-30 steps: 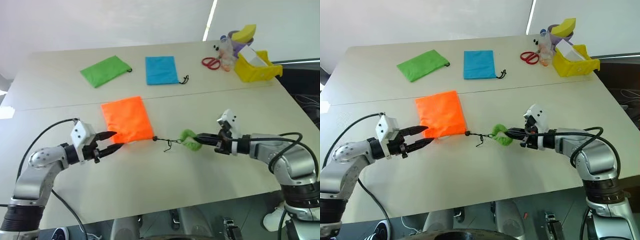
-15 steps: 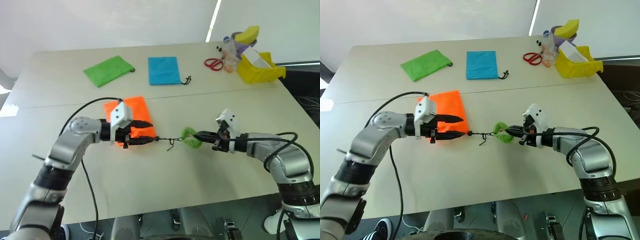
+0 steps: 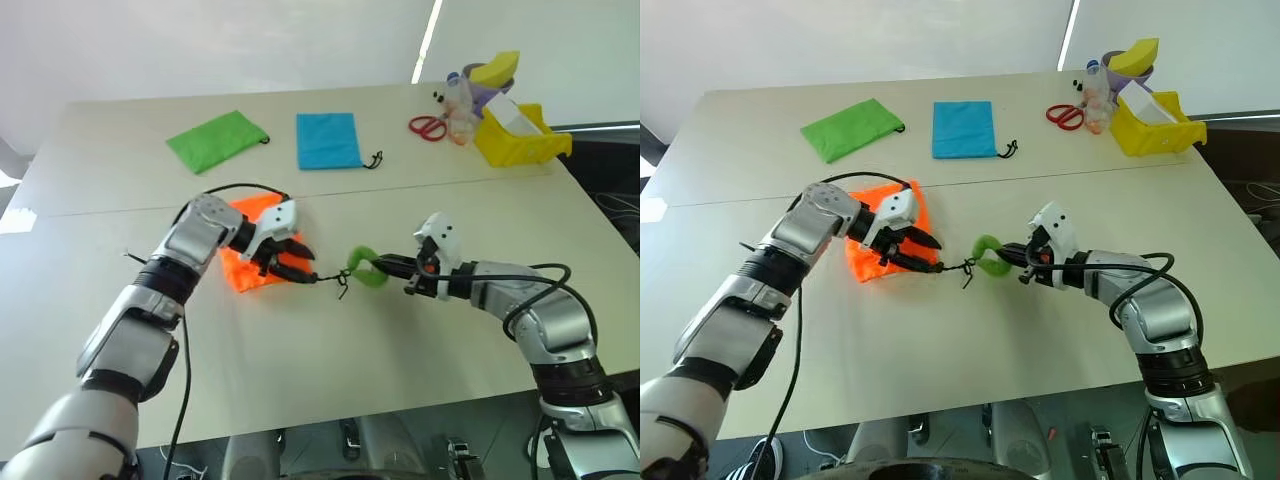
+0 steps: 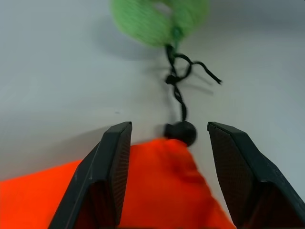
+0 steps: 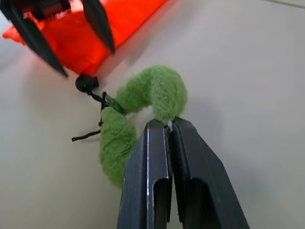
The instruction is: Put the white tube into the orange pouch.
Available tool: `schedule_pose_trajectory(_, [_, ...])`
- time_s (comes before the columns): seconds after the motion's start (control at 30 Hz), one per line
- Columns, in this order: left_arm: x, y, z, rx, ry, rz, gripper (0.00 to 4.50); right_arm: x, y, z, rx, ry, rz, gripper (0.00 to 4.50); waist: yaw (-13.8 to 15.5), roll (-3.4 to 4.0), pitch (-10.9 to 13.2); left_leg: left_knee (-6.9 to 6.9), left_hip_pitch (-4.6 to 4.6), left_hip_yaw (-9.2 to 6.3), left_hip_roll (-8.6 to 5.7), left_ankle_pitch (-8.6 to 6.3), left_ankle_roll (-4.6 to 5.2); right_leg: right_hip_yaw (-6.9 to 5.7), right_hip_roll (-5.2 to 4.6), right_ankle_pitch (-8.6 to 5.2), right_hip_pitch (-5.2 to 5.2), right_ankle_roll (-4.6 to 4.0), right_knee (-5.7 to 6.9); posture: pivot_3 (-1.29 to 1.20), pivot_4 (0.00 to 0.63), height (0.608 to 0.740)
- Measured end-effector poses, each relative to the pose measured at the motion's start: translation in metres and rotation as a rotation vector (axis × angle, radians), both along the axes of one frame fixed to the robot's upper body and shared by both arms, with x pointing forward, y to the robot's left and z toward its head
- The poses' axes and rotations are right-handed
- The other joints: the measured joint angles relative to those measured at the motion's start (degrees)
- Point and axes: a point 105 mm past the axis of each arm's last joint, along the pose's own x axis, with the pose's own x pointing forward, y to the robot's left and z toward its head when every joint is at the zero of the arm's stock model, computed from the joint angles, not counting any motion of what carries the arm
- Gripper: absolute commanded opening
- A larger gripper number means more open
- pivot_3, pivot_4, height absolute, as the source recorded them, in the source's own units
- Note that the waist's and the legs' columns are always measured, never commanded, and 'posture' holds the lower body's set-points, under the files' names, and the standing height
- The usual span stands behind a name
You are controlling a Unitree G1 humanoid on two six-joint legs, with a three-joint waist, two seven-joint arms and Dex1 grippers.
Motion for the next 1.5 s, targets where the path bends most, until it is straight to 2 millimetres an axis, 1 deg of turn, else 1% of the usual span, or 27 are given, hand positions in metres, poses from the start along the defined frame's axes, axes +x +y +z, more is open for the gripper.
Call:
schedule_pose_trajectory(0.1, [0.003, -0.004, 0.001, 0.021, -0.013, -0.030, 2.67, 0.000, 0.000, 0.000, 0.001, -0.003, -0.004, 0.00, 0.0, 0.00, 0.0, 0.06, 0.01, -0.04, 0.01, 0.00, 0.00, -0.02, 0.01, -0.02, 0.01, -0.03, 0.09, 0.00, 0.150, 0.734])
schedule_pose_trajectory(0.17, [0.002, -0.008, 0.001, 0.020, 0.012, -0.046, 2.67, 0.001, 0.000, 0.000, -0.002, -0.006, -0.008, 0.00, 0.0, 0.00, 0.0, 0.17, -0.01, -0.08, 0.01, 0.00, 0.00, -0.02, 0.00, -0.03, 0.02, -0.05, 0.15, 0.00, 0.150, 0.734])
schedule_pose_trajectory(0.37, [0.001, -0.009, -0.002, 0.055, 0.000, -0.086, 2.67, 0.002, 0.000, 0.000, -0.003, -0.010, -0.013, 0.00, -0.1, 0.00, 0.0, 0.48, -0.08, -0.16, 0.05, -0.05, 0.08, -0.01, -0.01, -0.01, 0.05, -0.01, 0.25, 0.00, 0.150, 0.734])
schedule_pose_trajectory(0.63, [0.003, -0.012, -0.004, 0.082, -0.075, -0.116, 2.67, 0.002, 0.000, 0.000, -0.003, -0.011, -0.014, 0.00, 0.0, 0.00, 0.0, 0.59, -0.07, -0.18, 0.05, -0.05, 0.08, -0.01, -0.03, 0.01, 0.08, 0.00, 0.33, 0.00, 0.150, 0.734])
schedule_pose_trajectory(0.7, [0.003, -0.014, -0.004, 0.082, -0.081, -0.113, 2.16, 0.002, 0.000, 0.000, -0.003, -0.011, -0.014, 0.00, 0.0, 0.00, 0.0, 0.60, -0.06, -0.18, 0.05, -0.05, 0.08, -0.01, -0.03, 0.01, 0.08, 0.00, 0.35, 0.00, 0.150, 0.734])
schedule_pose_trajectory(0.73, [0.003, -0.015, -0.004, 0.080, -0.081, -0.112, 1.75, 0.002, 0.000, 0.000, -0.004, -0.011, -0.014, 0.00, 0.0, 0.00, 0.0, 0.61, -0.06, -0.18, 0.05, -0.05, 0.08, -0.01, -0.03, 0.01, 0.08, 0.00, 0.36, 0.00, 0.150, 0.734])
schedule_pose_trajectory(0.77, [0.003, -0.015, -0.004, 0.079, -0.081, -0.112, 1.42, 0.002, 0.000, 0.000, -0.004, -0.011, -0.014, 0.00, 0.0, 0.00, 0.0, 0.61, -0.07, -0.18, 0.05, -0.05, 0.08, -0.01, -0.03, 0.01, 0.08, 0.00, 0.37, 0.00, 0.150, 0.734])
schedule_pose_trajectory(1.27, [0.002, -0.015, -0.006, 0.082, -0.080, -0.118, 1.42, 0.002, 0.000, 0.000, -0.008, -0.016, -0.016, 0.00, 0.0, 0.00, 0.0, 0.62, -0.06, -0.18, 0.05, -0.05, 0.08, -0.01, -0.02, 0.01, 0.08, 0.01, 0.39, 0.00, 0.150, 0.734])
schedule_pose_trajectory(1.5, [0.004, -0.010, -0.006, 0.133, -0.141, -0.145, 1.42, 0.004, 0.000, 0.002, -0.018, -0.026, -0.017, 0.00, -0.1, 0.00, 0.0, 0.64, -0.04, -0.17, 0.05, -0.05, 0.08, -0.01, -0.02, 0.01, 0.08, 0.01, 0.42, 0.00, 0.150, 0.734])
